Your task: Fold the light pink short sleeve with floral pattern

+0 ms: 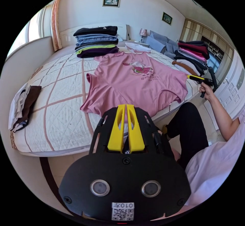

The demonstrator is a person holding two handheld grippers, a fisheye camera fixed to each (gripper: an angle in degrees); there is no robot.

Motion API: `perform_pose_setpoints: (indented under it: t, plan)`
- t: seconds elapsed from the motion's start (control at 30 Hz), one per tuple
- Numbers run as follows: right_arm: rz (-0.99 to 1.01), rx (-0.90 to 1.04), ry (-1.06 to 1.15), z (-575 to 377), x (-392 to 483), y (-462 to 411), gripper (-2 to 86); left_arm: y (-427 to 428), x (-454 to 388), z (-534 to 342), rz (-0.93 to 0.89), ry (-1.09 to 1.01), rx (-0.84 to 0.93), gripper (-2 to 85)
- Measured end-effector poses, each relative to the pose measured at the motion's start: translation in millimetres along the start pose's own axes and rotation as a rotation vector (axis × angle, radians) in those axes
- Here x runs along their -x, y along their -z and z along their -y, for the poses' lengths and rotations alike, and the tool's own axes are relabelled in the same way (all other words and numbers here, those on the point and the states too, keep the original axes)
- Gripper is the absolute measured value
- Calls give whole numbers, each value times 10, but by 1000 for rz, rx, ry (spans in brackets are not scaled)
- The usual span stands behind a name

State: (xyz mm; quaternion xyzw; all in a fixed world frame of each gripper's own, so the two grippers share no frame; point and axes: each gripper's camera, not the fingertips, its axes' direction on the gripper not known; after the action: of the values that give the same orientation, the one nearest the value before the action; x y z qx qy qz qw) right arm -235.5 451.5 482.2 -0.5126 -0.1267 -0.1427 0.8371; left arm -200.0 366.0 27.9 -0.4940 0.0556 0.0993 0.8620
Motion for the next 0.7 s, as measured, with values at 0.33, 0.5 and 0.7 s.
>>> perform_pose_setpoints:
  t: [0.33,0.5,0.7]
  plan:
    - [51,29,-148,-313,-548,-206,46,-343,-360,224,18,-86,94,25]
    - [150,-203,54,-532,201,233,71,-225,-900,206,97,-436,74,54]
    - [116,-40,520,-819,1387,-35,108,-563,-1568,133,242,-886,163,87]
